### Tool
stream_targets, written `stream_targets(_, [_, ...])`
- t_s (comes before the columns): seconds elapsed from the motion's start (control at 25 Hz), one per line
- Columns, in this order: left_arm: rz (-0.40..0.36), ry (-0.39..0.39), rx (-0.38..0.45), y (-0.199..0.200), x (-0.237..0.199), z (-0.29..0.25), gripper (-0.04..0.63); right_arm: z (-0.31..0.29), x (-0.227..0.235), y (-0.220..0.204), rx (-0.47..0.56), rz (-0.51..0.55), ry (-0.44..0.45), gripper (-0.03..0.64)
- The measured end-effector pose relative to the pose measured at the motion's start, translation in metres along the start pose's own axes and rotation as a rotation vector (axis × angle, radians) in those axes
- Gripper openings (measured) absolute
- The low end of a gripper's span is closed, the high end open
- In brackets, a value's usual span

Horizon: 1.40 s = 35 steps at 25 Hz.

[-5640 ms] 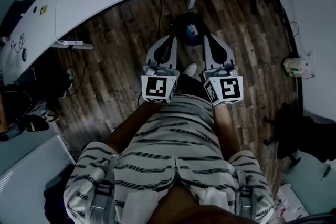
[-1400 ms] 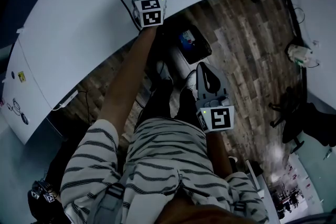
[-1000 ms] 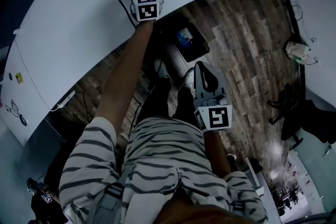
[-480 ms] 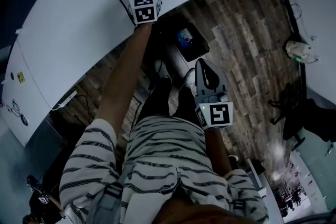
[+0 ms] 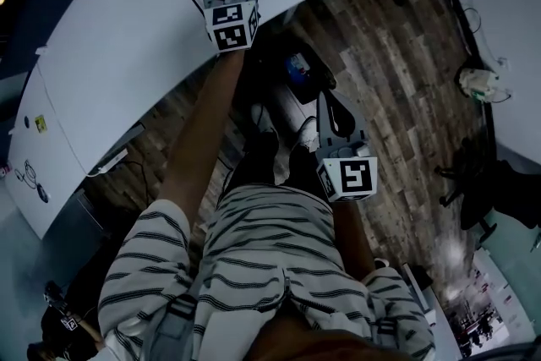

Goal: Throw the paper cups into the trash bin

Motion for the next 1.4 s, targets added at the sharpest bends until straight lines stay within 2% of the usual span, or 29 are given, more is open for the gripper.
stream_targets(0.24, [-0.015,-0.013,0.045,0.021,0.020,0.033,0.290,0.017,0.003,0.010,0.040,-0.012,-0.004,0.017])
stream_targets(0.76, [-0.011,-0.044,0.103,0.056,0.068,0.106,0.290,0.057,0.009,0.033,0.101,0.034,0.012,0.017])
stream_targets(1.08, [-0.051,-0.075,0.135,0.068,0.103,0.143,0.290,0.074,0.017,0.040,0.121,0.044,0.008,0.017])
stream_targets(1.4, [-0.034,-0.127,0.141,0.069,0.138,0.183,0.290,0.087,0.027,0.054,0.157,0.054,-0.008,0.017])
Point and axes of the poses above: the fingertips, and each gripper's own axes: z backward along the fingers, x to its right, y out of its top, the point moved 6 cm from there along z, backward along the fingers, and after that the axes turned 3 degrees about x, right-handed, at the moved point
